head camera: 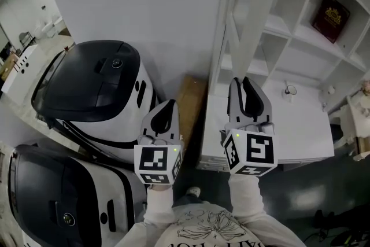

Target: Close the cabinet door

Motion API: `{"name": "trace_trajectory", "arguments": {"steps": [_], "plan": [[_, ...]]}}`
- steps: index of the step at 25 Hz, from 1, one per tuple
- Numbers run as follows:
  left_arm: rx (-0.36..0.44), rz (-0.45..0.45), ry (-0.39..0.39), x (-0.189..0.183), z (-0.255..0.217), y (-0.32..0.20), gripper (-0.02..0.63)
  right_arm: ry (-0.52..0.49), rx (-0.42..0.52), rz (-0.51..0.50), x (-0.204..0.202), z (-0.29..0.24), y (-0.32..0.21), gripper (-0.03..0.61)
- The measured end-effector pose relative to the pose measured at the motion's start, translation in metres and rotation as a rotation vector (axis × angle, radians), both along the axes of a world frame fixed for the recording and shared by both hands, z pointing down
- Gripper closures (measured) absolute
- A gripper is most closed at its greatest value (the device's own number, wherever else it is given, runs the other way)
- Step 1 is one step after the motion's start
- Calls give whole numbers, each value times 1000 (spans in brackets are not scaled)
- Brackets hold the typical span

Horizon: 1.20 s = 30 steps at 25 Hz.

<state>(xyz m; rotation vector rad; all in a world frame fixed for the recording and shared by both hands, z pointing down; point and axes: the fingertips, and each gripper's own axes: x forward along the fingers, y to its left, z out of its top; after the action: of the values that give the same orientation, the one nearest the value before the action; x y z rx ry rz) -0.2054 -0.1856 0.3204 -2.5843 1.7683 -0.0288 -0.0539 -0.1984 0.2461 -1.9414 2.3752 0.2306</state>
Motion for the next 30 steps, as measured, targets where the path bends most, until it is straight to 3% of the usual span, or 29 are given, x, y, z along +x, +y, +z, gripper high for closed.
{"name": "trace_trajectory", "arguments": {"steps": [21,30], "plan": [[20,206,1,73,-1,-31,609,-6,30,109,46,3,2,511],[22,311,-3,107,-2,-37,609,-44,50,89,59,4,0,514]]}}
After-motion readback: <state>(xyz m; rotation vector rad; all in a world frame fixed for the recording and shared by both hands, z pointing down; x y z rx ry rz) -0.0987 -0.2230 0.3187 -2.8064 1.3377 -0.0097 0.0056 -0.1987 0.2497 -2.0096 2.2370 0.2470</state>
